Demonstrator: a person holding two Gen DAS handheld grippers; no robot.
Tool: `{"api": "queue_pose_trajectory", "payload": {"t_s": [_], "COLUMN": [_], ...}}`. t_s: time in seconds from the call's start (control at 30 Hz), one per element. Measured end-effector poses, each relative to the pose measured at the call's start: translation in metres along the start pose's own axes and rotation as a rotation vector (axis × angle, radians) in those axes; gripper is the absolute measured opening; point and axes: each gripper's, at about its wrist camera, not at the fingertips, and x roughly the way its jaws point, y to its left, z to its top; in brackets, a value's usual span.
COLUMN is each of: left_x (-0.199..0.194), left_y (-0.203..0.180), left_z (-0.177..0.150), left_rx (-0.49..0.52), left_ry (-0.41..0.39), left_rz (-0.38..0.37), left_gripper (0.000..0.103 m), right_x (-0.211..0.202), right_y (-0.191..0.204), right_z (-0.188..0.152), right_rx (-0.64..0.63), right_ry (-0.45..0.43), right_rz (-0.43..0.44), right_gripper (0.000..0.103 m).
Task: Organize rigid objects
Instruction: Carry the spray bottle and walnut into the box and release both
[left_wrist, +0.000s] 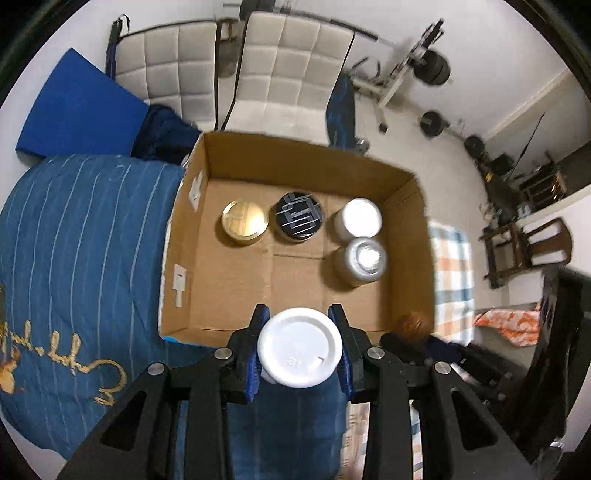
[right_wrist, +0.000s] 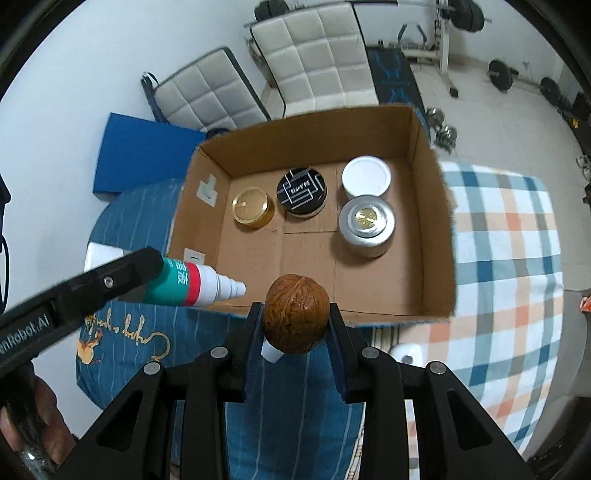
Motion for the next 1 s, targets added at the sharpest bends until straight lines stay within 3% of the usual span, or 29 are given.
{"api": "queue_pose_trajectory", "payload": {"t_s": [0.37, 0.53, 0.63, 1.0], "left_x": [0.114, 0.135, 0.147, 0.195], "left_y": [0.038, 0.044, 0.045, 0.038], "left_z": [0.032, 0.050, 0.058, 0.054], "left_rx": [-0.021, -0.047, -0.075, -0.041], "left_ry": [0.244, 0.231, 0.262, 0.388], "left_rz": [0.115, 0.100, 0.059, 0.079], "left_gripper": [0.030, 0.030, 0.030, 0.031], "right_x": [0.118, 0.150, 0.164, 0.204], "right_y": [-0.013, -0.020, -0.022, -0.027], "right_z": [0.040, 0.048, 0.051, 0.050], "right_rx": [0.005, 0.026, 0.034, 0.027], "right_ry": [0.235, 0.291, 0.318, 0.391], "right_rz": [-0.056, -0.052, -0.035, -0.074], "right_gripper": [0.034, 0.034, 0.034, 0.035]}}
